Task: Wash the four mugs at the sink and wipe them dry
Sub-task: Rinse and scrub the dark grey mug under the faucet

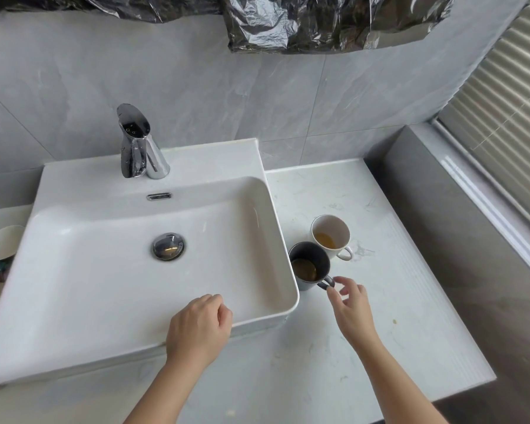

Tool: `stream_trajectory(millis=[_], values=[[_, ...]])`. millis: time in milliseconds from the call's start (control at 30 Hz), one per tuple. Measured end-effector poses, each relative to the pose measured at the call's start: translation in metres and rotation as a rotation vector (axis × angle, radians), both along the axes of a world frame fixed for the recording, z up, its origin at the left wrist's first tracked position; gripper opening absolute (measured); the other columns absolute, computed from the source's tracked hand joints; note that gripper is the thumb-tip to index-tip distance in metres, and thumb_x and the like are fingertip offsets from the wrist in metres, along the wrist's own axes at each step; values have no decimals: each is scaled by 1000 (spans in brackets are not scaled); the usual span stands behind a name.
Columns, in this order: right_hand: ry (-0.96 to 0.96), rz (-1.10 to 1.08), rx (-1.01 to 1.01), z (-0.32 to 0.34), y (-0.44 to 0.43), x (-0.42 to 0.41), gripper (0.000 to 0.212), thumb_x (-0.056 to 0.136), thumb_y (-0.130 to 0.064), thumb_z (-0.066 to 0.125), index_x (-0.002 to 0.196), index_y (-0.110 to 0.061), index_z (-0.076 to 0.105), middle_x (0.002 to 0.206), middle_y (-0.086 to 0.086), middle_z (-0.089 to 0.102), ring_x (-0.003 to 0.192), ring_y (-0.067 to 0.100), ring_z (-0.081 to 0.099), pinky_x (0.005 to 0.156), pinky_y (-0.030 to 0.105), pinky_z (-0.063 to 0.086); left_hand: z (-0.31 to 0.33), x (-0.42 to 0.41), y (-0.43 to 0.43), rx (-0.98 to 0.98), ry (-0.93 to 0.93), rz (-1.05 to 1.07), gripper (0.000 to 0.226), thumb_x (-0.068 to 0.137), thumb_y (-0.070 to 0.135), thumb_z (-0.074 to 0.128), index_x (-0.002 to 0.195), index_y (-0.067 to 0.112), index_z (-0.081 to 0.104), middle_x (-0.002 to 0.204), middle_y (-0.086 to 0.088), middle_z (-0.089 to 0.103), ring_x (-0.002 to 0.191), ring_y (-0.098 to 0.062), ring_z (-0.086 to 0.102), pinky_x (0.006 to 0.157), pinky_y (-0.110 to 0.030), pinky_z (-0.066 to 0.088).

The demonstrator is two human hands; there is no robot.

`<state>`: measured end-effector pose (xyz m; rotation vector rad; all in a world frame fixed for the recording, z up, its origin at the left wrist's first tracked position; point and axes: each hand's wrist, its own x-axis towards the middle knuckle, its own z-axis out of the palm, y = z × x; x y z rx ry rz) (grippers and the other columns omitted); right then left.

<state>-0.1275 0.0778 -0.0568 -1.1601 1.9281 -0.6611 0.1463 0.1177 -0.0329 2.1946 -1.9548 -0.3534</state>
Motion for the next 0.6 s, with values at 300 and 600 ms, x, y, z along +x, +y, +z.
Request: stream_trajectory(millis=[300,600], values=[[-227,72,70,-5,-8,2,23,102,-21,49,88,-8,63,82,14,63,66,19,52,57,30,42,0,0,0,-6,14,4,22,77,23,40,57,19,31,50,5,32,49,-21,34,42,-21,11],[-442,-13,-1,-2,14,10,31,101,-14,36,71,-14,30,67,-1,32,65,17,30,61,28,27,-1,0,0,6,17,12,22,79,26,37,59,18,35,53,3,38,53,-21,39,43,-23,13]])
